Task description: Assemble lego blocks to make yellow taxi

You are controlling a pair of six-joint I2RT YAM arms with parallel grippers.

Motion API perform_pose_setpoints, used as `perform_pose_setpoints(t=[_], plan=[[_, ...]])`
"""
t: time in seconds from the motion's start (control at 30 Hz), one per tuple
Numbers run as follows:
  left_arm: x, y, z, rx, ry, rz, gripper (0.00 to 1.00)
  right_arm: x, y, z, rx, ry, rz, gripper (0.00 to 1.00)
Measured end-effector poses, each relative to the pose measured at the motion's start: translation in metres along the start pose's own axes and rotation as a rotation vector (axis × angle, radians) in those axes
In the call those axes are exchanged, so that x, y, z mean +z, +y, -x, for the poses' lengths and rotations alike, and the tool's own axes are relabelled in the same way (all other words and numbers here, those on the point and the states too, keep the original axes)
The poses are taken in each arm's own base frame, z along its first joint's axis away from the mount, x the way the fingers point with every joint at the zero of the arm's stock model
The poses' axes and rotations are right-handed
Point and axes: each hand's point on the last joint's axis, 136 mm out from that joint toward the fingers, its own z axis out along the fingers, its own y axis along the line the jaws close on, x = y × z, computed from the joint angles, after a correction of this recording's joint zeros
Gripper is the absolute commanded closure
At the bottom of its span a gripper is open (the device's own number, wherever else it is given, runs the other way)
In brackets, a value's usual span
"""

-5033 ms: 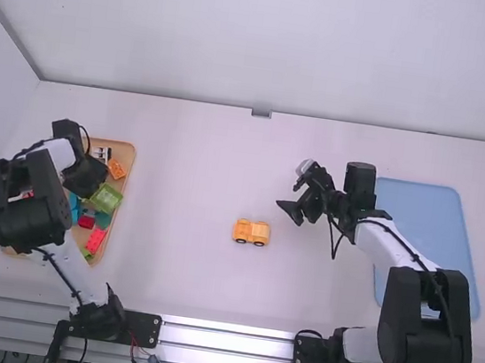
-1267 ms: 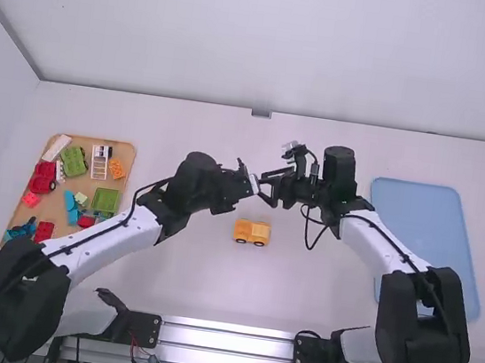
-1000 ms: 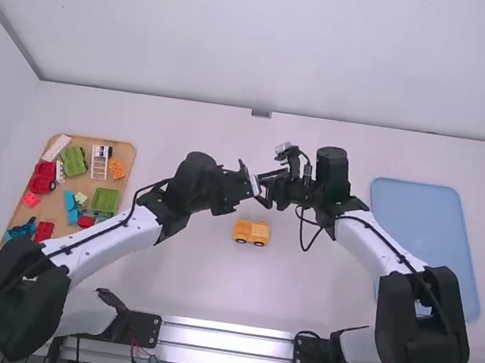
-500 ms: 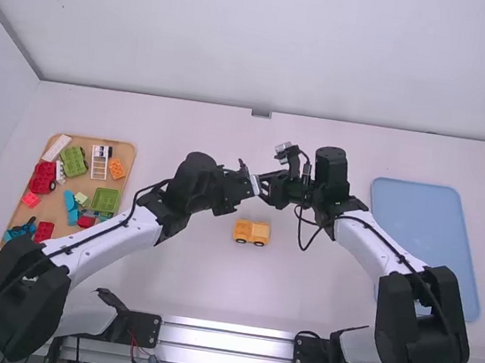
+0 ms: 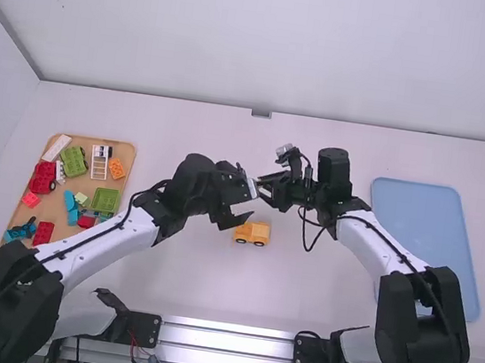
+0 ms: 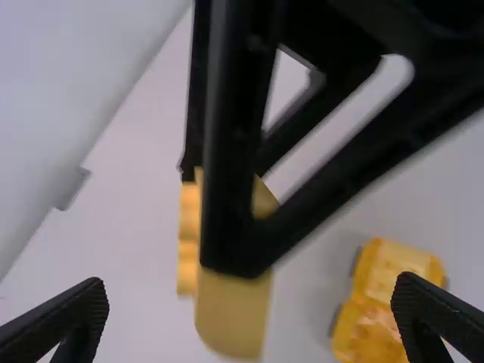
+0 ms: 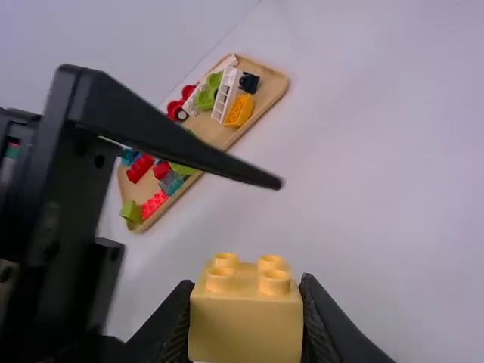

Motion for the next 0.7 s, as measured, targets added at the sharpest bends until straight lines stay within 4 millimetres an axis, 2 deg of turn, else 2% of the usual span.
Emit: perform_pose_setpoints(t=[0.13,0.3,0.47,0.57,0.7], plan=[[-0.017,0.004,0.009,-0.054,-0.03,-0.108,0.01,-0.007,-0.008,-0.01,-0.043,0.047,-0.026,0.89],[-0.039,0.025,0.028,-0.098,-0.153,-0.207,0.01,-0.014,-0.001,-0.008,-0.17,0.117,-0.009,0.92],[-0.035,0.024,0.022,-0.179,-0.235,-0.355,0.01,-0.015,0.018,-0.002,-0.333,0.16,0.047,0.92],[-0.026,0.018,0.013,-0.26,-0.263,-0.463,0.01,-0.016,0.031,0.001,-0.418,0.183,0.09,0.92],[-0.022,0.009,0.012,-0.299,-0.293,-0.552,0.01,-0.018,0.047,0.007,-0.518,0.206,0.136,0.92]])
